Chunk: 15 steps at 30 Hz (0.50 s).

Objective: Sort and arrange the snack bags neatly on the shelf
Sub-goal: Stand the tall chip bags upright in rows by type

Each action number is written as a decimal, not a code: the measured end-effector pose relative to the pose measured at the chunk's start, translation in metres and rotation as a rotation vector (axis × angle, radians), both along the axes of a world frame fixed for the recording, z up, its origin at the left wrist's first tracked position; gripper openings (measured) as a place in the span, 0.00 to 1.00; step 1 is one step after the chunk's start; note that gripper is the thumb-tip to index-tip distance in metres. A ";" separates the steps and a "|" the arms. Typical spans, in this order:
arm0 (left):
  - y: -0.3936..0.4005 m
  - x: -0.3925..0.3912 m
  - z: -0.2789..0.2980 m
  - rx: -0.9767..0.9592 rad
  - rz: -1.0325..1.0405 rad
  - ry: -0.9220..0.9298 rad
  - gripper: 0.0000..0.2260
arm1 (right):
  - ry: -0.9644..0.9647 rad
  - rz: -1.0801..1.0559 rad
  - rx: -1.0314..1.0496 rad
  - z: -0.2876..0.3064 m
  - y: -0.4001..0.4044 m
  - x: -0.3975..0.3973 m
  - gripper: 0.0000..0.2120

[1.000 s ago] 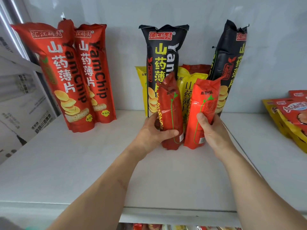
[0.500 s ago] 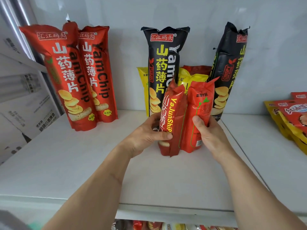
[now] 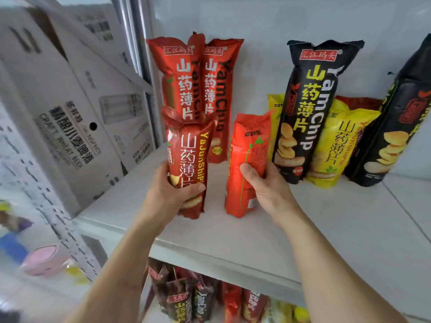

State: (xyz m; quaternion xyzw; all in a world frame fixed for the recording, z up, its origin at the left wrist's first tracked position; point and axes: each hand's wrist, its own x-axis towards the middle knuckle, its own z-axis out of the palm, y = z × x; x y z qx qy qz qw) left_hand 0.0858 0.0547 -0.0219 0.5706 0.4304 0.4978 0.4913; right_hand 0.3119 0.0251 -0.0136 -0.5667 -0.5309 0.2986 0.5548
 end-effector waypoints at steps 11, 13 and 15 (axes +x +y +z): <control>0.016 -0.086 -0.015 0.149 0.284 0.048 0.44 | 0.014 0.106 -0.023 0.010 0.046 -0.121 0.34; 0.020 -0.092 -0.016 0.191 0.290 0.080 0.46 | 0.004 0.093 -0.029 0.012 0.052 -0.133 0.40; 0.024 -0.097 -0.015 0.232 0.294 0.123 0.48 | -0.004 0.071 -0.022 0.013 0.058 -0.143 0.40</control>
